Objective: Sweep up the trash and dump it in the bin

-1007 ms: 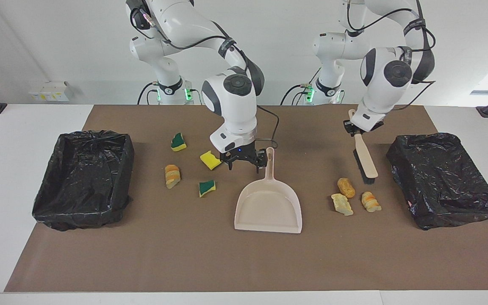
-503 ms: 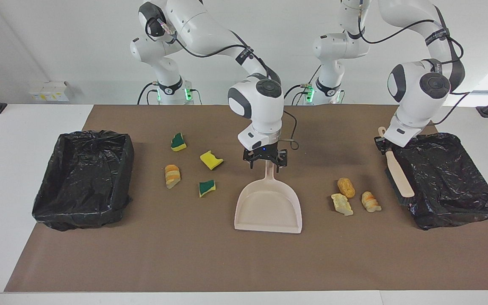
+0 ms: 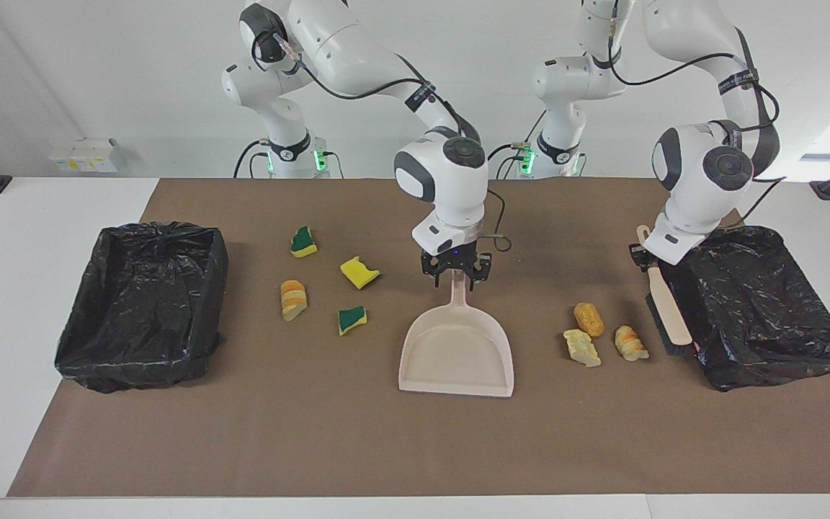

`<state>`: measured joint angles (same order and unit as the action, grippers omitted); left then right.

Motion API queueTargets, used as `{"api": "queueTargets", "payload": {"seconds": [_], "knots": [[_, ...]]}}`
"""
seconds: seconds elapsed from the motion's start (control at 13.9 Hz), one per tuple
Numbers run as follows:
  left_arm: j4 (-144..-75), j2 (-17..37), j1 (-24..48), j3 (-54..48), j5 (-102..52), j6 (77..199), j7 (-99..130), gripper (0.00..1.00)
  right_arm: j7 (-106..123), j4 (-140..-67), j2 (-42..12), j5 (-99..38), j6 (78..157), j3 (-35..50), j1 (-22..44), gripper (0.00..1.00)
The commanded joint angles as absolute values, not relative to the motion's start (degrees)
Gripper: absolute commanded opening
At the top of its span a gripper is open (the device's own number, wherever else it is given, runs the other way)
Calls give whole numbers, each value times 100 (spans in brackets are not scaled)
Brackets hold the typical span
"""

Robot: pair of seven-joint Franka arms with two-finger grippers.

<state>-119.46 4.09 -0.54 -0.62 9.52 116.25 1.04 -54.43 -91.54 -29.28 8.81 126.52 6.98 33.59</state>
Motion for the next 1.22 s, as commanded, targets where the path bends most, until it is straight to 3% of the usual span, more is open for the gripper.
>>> {"api": "queueTargets", "payload": {"seconds": [0.0,0.07,0.22,0.29,0.65,1.15], "knots": [[-12050,316,-123,-123,1046,11742,141,0,-5204,-9255,-2874,984,12745,729,3331,51],[-12050,325,-114,-123,1046,11742,141,0,-5099,-9246,-2883,993,12727,729,3322,43],[-12041,325,-105,-123,1046,11760,158,0,-4783,-9220,-2883,1019,12700,729,3314,9],[-12041,325,-105,-123,1046,11760,158,0,-4485,-9228,-2874,1028,12700,729,3313,0],[-12041,334,-149,-123,941,11786,647,0,-2552,-9263,-2568,862,12552,738,2998,0],[-12050,571,-220,-123,309,11962,1037,0,915,-9456,-1697,457,11103,730,1891,0]]}}
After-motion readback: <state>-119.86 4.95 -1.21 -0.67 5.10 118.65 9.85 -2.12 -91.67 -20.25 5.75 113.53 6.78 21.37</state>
